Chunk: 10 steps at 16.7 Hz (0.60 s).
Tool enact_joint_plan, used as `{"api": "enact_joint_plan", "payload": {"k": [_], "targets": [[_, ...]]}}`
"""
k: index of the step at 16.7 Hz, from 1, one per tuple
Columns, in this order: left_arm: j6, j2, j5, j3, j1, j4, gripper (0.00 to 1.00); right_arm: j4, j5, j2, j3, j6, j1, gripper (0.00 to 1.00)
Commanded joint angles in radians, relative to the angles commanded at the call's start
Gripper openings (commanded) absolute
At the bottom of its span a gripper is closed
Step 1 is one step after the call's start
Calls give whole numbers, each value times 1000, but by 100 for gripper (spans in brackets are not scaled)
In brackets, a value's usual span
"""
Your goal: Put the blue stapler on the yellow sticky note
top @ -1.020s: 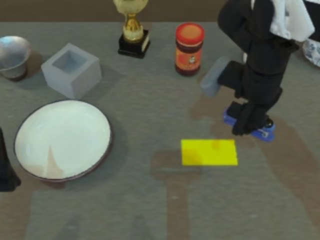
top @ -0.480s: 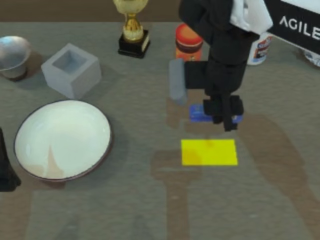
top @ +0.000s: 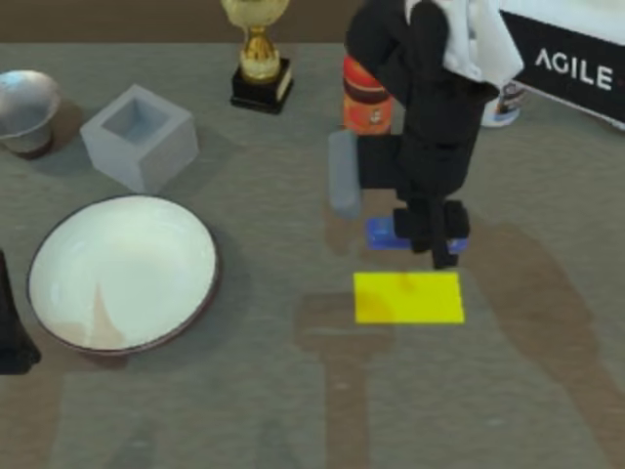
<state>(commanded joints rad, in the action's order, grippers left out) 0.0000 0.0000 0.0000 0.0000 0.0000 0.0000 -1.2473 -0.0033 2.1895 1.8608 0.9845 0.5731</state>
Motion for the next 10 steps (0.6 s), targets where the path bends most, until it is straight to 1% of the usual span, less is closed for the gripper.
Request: {"api": "enact_joint_plan", "payload": {"k": [4,6,10], "targets": [[0,0,0,0,0,0,100,188,0,41,-135,-2,4,0],[0,0,0,0,0,0,100,256,0,58,-190,-2,6,0],[0,0,0,0,0,0,100,280,1,66,-213,-1,8,0]]}}
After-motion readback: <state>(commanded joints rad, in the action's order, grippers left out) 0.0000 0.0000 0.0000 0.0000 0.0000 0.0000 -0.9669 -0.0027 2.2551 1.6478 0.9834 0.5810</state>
